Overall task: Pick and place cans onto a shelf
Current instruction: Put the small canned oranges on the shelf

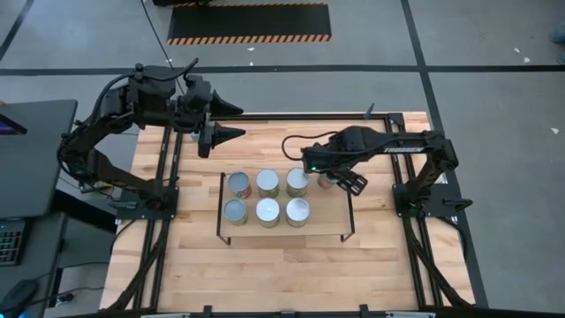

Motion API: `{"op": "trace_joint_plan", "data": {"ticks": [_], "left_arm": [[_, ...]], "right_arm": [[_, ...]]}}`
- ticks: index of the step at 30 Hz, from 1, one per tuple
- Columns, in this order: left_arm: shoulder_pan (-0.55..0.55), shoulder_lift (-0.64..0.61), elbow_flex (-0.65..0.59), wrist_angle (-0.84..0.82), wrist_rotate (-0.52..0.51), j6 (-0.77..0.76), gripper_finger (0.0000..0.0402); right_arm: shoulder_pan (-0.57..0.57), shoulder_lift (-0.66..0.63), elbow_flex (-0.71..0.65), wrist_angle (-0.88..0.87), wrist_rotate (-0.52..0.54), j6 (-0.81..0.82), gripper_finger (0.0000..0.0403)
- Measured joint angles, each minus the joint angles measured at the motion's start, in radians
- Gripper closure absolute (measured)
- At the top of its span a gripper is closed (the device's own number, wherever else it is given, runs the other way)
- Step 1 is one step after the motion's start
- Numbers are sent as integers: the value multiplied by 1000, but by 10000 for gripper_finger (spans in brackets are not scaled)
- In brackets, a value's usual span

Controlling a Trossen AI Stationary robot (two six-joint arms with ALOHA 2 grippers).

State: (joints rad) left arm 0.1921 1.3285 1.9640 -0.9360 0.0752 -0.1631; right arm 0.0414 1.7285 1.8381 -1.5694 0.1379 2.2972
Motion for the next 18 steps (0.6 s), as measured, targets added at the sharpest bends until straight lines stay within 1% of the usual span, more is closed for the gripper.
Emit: {"op": "trace_joint_plan", "data": {"ticks": [7,9,13,18], "left_arm": [[0,0,0,-2,1,28,99],[0,0,0,-3,1,32,99],[0,-2,0,-5,1,53,99],[0,-11,0,-8,0,72,99]], "right_arm": [[0,53,0,-2,-55,26,107],[0,60,0,-1,-56,30,103],[-5,68,-4,2,-47,25,84],[-5,71,-28,-2,-62,22,60]]}}
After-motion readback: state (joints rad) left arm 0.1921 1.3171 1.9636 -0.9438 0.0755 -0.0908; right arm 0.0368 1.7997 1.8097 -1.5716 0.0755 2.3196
